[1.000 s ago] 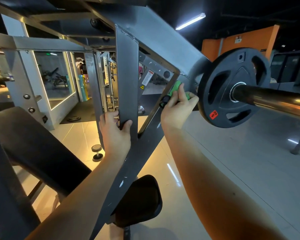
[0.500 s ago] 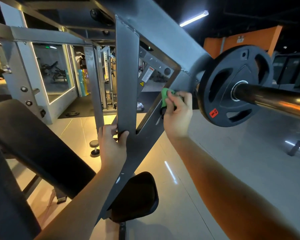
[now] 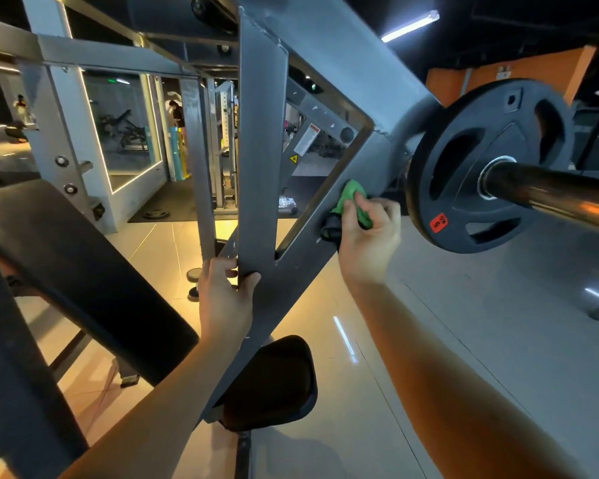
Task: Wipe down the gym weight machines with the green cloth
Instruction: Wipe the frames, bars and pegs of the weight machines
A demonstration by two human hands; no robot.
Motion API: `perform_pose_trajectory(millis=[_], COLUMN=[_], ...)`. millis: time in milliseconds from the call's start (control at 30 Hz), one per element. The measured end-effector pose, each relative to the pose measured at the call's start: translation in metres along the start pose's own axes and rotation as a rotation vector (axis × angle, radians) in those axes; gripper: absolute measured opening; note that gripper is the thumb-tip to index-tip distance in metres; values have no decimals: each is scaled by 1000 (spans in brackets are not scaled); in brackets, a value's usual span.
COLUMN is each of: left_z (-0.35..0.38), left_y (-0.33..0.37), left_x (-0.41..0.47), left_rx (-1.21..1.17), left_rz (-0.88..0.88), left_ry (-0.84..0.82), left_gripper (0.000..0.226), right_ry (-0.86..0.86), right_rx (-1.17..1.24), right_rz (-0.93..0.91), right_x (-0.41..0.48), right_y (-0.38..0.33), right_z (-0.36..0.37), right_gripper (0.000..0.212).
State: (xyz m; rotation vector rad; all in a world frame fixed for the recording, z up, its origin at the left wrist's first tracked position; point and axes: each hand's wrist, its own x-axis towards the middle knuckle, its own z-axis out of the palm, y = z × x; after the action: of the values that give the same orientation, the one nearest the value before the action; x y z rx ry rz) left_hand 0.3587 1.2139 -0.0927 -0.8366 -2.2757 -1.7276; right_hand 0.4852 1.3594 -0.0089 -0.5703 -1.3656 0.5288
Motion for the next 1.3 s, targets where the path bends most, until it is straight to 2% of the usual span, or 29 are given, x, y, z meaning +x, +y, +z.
perform_pose_trajectory(millis=[67, 167, 267, 333, 400, 467, 533, 667, 767, 800, 933, 1033, 1100, 1233, 1300], left_z=[1, -2, -11, -16, -19, -19, -18, -18, -21, -20, -12, -6, -5, -10, -15], left_y=[0, 3, 4, 0, -8, -13, -14, -18, -29, -33, -50, -55, -57, -49, -48], left_x=[0, -2, -3, -3, -4, -6, -9, -12, -14, -15, -19, -21, -23, -23, -21], left_rx=[15, 28, 11, 8, 19, 8, -1, -1, 27, 62, 99, 100, 120, 172, 173], left_rz=[7, 39, 25, -5, -24, -41, -44, -38, -38, -34, -79, -74, -72, -71, -65], left_ry=[5, 9, -35, -76, -92, -99, -92, -95, -123, -137, -146, -105, -97, -142, -184], left_gripper=[36, 37, 35, 28, 23, 18, 11, 10, 10, 10, 7, 5, 4, 10, 12], right_ry=[-88, -385, -498, -422, -269, -183, -226, -481, -596, -580, -315, -244, -333, -663, -807], right_rx=[-3, -28, -54, -62, -23, 5, 7, -102, -115, -112, -13, 4, -45, -137, -152], right_rz=[-23, -2, -38, -36, -69, -115, -63, -77, -98, -113, -119, -139, -125, -134, -4], right_x=[-33, -94, -83, -45, -12, -11, -37, -113, -106, -91, -28, -52, -91, -153, -159], right_y=[9, 21, 21, 14, 7, 7, 16, 40, 40, 37, 20, 29, 41, 45, 41], right_z=[7, 5, -3, -9, -9, -4, 3, 5, 0, -3, -4, 8, 13, 13, 7], right_gripper=[14, 12, 13, 14, 14, 13, 14, 11, 12, 13, 17, 17, 18, 13, 17])
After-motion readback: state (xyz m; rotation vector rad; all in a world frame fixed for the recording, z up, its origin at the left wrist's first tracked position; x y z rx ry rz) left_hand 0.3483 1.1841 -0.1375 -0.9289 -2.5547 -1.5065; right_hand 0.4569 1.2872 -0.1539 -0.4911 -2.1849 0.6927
